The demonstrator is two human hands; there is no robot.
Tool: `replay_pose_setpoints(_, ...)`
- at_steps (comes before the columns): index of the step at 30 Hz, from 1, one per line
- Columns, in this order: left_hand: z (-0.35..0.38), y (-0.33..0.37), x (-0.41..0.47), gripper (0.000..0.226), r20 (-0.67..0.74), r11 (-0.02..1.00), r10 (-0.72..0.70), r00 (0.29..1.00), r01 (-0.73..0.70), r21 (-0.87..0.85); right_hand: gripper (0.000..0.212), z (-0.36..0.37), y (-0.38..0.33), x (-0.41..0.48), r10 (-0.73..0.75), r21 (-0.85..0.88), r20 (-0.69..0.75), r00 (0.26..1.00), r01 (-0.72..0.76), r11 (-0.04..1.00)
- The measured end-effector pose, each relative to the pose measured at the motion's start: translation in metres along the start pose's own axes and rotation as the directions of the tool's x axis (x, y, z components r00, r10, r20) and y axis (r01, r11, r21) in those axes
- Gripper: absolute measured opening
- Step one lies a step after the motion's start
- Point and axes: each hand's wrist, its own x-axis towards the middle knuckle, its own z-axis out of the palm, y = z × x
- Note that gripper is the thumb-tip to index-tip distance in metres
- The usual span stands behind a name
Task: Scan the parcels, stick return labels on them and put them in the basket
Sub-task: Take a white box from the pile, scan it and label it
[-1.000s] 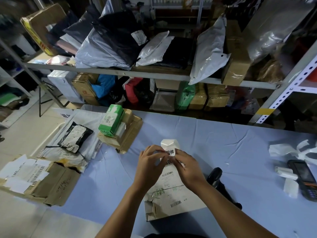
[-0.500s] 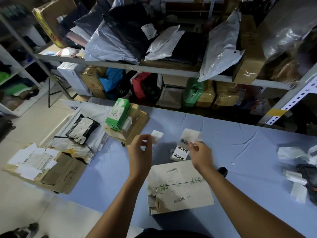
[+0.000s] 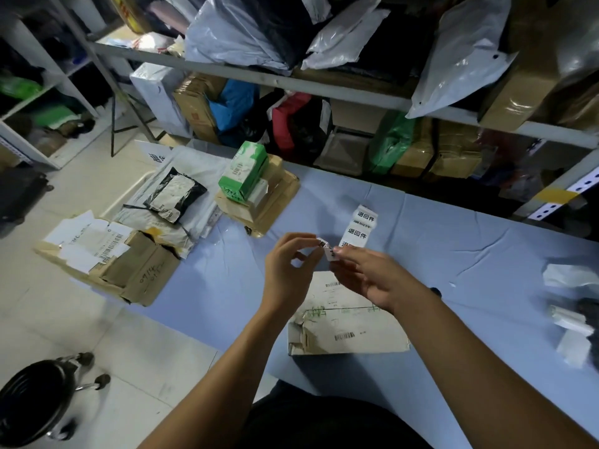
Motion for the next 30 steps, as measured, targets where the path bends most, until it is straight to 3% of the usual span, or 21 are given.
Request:
replay_pose_setpoints(3,-0.004,-0.001,-0.007,0.01,0.007,0.999,0.009,1.0,-0.009,-0.042,0.035,-0.006,0.003,-0.006,0.142,-0.008,0.089,0.986,-0.142,0.99)
replay_pose_setpoints(5,-0.005,0.001,-0.011,0.01,-0.004,0.998,0.019,1.0,-0.02,-0.067,0.024,-0.006,0.006,-0.008,0.172,0.019,0.158,0.972,-0.177,0.984)
replay_pose_setpoints(7,-0.007,0.002,-0.015,0.01,0.0,0.998,0.021,1.0,-0.021,-0.066,0.011,-0.006,0.01,-0.008,0.126,0.088,0.164,0.978,-0.141,0.986)
replay_pose_setpoints(9,-0.011,0.004,-0.017,0.012,0.044,0.998,0.048,0.998,-0.046,-0.041,0.016,-0.006,0.012,-0.008,0.04,0.112,0.109,0.993,-0.052,0.992)
replay_pose_setpoints(11,-0.019,0.003,-0.02,0.022,0.147,0.998,0.057,0.988,-0.06,0.012,0.025,-0.008,0.013,-0.01,-0.062,-0.006,0.072,0.995,0.063,0.998)
replay_pose_setpoints(13,-0.031,-0.003,-0.021,0.048,0.297,0.999,-0.053,0.953,0.054,0.005,0.031,-0.012,0.014,-0.012,-0.17,-0.189,0.088,0.981,0.185,0.964)
replay_pose_setpoints(15,-0.041,-0.005,-0.021,0.07,0.428,0.94,-0.251,0.868,0.325,-0.108,0.036,-0.016,0.013,-0.013,-0.257,-0.342,0.144,0.956,0.292,0.893)
replay_pose_setpoints(17,-0.042,-0.006,-0.019,0.069,0.475,0.826,-0.386,0.791,0.526,-0.204,0.042,-0.021,0.012,-0.013,-0.282,-0.477,0.233,0.931,0.362,0.801)
replay_pose_setpoints(22,-0.026,-0.009,-0.02,0.033,0.337,0.775,-0.451,0.826,0.55,-0.31,0.05,-0.021,0.015,-0.003,-0.153,-0.67,0.313,0.937,0.332,0.664)
replay_pose_setpoints(30,-0.019,-0.048,-0.043,0.023,0.083,0.846,-0.498,0.863,0.505,-0.171,0.041,-0.003,0.048,0.028,-0.284,-0.654,0.0,0.959,0.215,0.725)
